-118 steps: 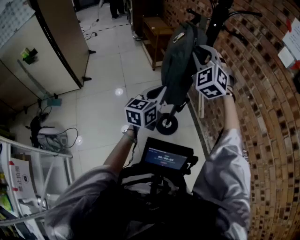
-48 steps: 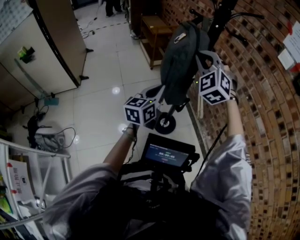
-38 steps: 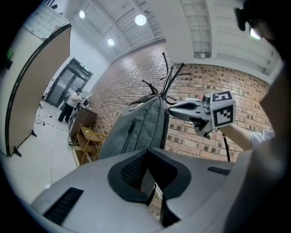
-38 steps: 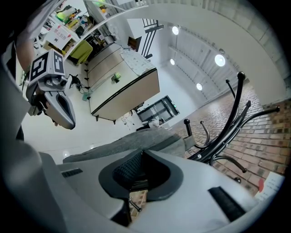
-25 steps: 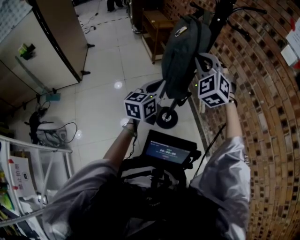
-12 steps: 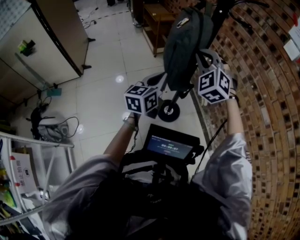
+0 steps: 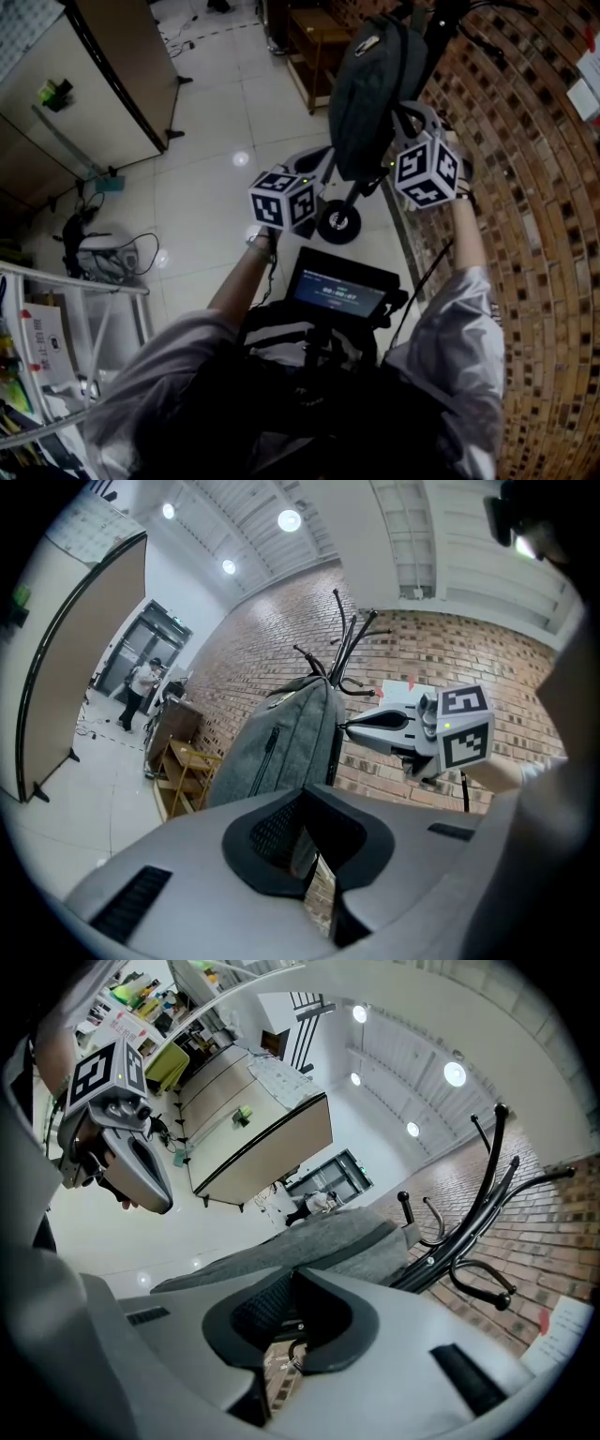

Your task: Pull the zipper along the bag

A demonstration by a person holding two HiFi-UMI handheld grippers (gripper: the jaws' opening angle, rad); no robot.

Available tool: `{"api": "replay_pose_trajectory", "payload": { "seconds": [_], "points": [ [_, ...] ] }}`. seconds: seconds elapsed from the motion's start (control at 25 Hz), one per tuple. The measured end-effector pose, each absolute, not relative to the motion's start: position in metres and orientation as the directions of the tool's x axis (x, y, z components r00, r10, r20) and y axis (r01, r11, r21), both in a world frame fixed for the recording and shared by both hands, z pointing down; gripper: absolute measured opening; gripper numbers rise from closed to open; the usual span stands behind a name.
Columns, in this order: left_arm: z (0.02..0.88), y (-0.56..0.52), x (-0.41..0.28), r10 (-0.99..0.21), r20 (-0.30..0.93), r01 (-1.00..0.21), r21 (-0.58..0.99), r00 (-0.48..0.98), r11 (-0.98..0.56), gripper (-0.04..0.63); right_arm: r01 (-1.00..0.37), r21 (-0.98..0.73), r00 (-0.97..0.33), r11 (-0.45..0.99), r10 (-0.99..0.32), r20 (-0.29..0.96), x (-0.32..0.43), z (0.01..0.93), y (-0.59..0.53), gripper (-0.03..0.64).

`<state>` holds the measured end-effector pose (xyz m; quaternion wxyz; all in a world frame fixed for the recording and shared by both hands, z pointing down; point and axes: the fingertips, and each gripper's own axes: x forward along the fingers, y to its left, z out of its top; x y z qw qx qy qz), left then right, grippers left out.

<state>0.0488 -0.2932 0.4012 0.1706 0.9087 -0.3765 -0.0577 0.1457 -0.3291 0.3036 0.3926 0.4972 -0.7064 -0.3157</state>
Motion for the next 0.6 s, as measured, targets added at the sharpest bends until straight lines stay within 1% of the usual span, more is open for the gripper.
{"api": "replay_pose_trajectory", "payload": {
  "seconds": [0.32, 0.44, 0.6],
  "points": [
    [0.401, -0.290, 0.051, -0.696, 0.025, -0.658, 0.354, 0.717, -0.665, 0.003, -0.464, 0.825, -0.209, 0.322, -0.945, 0.252, 0.143, 0.312, -0.324, 0.030],
    [0.402, -0.290, 0.051, -0.695, 0.027, -0.657, 0.356, 0.718, -0.665, 0.003, -0.478, 0.818, -0.190, 0.319, -0.947, 0.258, 0.148, 0.320, -0.325, 0.031],
    [0.406, -0.289, 0.049, -0.697, 0.030, -0.657, 0.365, 0.716, -0.660, 0.003, -0.480, 0.812, -0.209, 0.332, -0.942, 0.262, 0.142, 0.323, -0.321, 0.031]
  ]
}}
